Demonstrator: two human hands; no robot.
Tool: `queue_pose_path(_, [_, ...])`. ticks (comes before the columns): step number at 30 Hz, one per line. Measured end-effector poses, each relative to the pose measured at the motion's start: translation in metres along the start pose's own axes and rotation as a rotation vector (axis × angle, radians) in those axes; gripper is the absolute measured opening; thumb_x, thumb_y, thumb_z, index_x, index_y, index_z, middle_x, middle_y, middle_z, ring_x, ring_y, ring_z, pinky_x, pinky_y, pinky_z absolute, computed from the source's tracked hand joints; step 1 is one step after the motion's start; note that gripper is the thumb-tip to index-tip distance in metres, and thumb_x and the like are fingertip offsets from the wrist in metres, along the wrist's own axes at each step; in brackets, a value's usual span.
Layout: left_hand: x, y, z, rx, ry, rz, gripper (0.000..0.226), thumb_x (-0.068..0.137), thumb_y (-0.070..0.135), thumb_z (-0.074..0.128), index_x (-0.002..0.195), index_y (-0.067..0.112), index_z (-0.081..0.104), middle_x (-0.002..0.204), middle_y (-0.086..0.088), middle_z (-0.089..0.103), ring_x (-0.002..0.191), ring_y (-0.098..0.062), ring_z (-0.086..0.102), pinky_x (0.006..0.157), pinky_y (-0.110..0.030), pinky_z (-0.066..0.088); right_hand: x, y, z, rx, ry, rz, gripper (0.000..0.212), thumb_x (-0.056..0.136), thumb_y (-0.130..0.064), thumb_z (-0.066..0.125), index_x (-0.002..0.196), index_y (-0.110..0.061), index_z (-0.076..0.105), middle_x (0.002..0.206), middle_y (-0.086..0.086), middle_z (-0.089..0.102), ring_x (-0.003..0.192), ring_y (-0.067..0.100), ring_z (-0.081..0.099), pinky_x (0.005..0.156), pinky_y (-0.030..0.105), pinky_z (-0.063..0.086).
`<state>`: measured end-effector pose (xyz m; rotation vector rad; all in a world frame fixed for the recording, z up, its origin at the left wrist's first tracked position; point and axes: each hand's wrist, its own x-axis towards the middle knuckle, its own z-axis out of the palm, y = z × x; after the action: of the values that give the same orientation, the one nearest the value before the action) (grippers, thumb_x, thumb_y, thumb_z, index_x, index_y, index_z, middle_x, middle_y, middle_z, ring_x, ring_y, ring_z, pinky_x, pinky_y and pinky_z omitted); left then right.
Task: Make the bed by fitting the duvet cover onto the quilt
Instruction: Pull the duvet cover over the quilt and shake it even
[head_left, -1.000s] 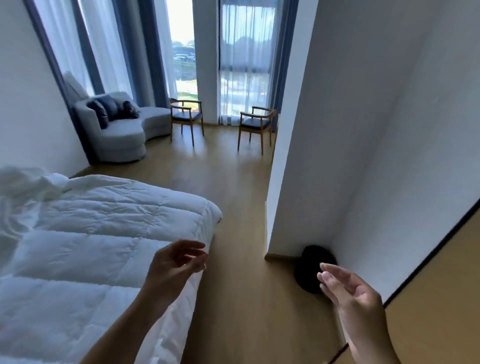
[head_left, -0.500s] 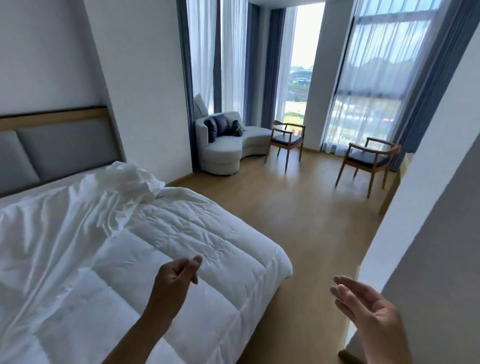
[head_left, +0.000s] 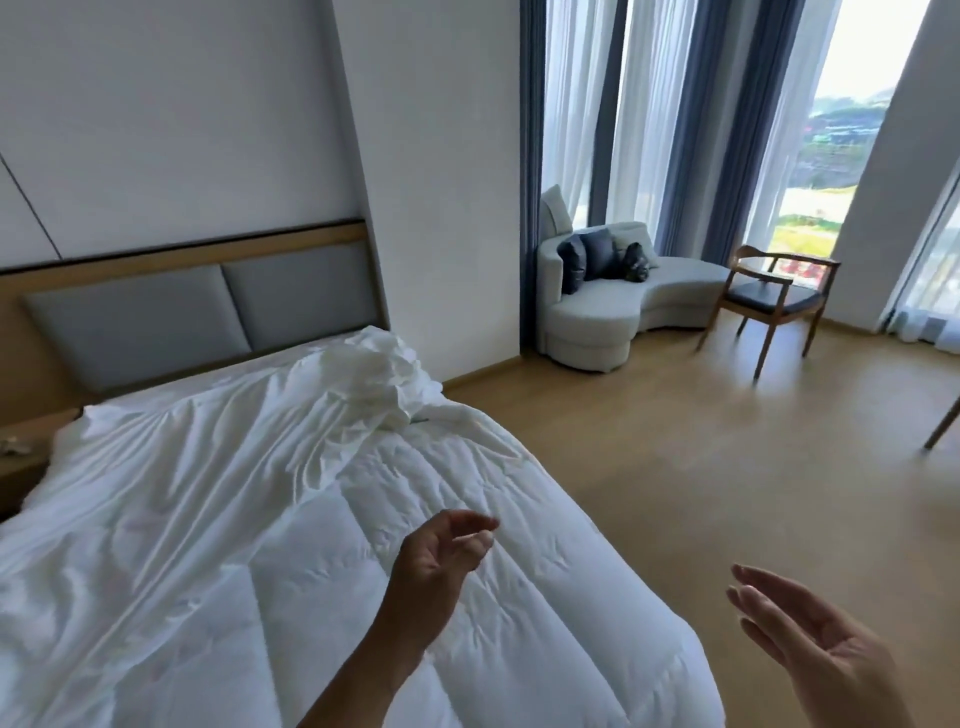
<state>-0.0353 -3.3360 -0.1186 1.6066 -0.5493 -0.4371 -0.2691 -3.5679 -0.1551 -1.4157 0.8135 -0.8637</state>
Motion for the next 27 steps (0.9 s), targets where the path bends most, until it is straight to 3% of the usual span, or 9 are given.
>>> queue_pose_path(5, [0.071,-0.001,0.061,-0.045,0.136,-0.059,0.013,0.099,0.009,0.06,0.106,0.008,0.072,0.103,-0.004,0.078,0.097,-0.023,0.074,0.093,-0.043,0.057,0.136,-0.012,-0.003,0.063,-0.152,-0.013,0.031,0.074,-0.02,0.072,0.103,-0.009,0.075,0.099,0.002,0.078,0.096,0.022,0.073,0.083,0.036,0.059])
queue_pose_path(7, [0.099,0.0,0.086,-0.05,0.181,-0.063,0.013,0.099,0.008,0.06,0.105,0.007,0.071,0.1,-0.007,0.078,0.094,-0.026,0.074,0.091,-0.043,0.058,0.187,-0.015,-0.004,0.069,-0.216,-0.007,0.03,0.073,-0.022,0.072,0.1,-0.01,0.075,0.098,0.003,0.078,0.093,0.02,0.074,0.075,0.027,0.061])
queue_pose_path(13, [0.173,-0.019,0.132,-0.061,0.341,-0.135,0.012,0.097,0.012,0.063,0.099,0.014,0.074,0.096,-0.008,0.077,0.089,-0.026,0.074,0.083,-0.036,0.06,0.32,0.003,0.025,0.027,-0.429,0.049,0.012,0.087,-0.012,0.07,0.097,-0.013,0.076,0.093,0.003,0.078,0.089,0.017,0.075,0.069,0.022,0.061])
queue_pose_path(15, [0.202,-0.028,0.139,-0.064,0.399,-0.164,0.014,0.097,0.012,0.064,0.094,0.019,0.076,0.094,-0.009,0.077,0.087,-0.026,0.074,0.082,-0.037,0.06,0.359,0.007,0.043,-0.008,-0.508,0.046,0.011,0.086,-0.015,0.071,0.096,-0.014,0.077,0.093,0.003,0.078,0.09,0.019,0.075,0.069,0.024,0.061])
queue_pose_path(17, [0.238,-0.04,0.144,-0.074,0.475,-0.191,0.017,0.096,0.012,0.064,0.09,0.023,0.076,0.092,-0.01,0.076,0.085,-0.026,0.073,0.079,-0.035,0.06,0.402,0.015,0.064,-0.043,-0.572,0.043,0.01,0.085,-0.017,0.073,0.093,-0.016,0.078,0.091,0.002,0.078,0.09,0.023,0.075,0.075,0.033,0.06])
queue_pose_path(20, [0.304,-0.059,0.152,-0.113,0.564,-0.216,0.013,0.096,0.009,0.065,0.093,0.015,0.075,0.091,-0.012,0.076,0.083,-0.028,0.073,0.077,-0.035,0.058,0.473,0.022,0.097,-0.072,-0.636,0.019,0.014,0.08,-0.025,0.075,0.092,-0.018,0.079,0.088,0.004,0.078,0.088,0.029,0.074,0.083,0.047,0.057])
queue_pose_path(27, [0.462,-0.078,0.176,-0.145,0.661,-0.25,0.008,0.096,0.011,0.065,0.097,0.011,0.073,0.09,-0.009,0.076,0.085,-0.028,0.073,0.074,-0.029,0.058,0.63,0.037,0.172,-0.136,-0.729,0.057,0.007,0.086,-0.014,0.074,0.092,-0.014,0.078,0.087,0.005,0.078,0.088,0.028,0.074,0.08,0.043,0.057])
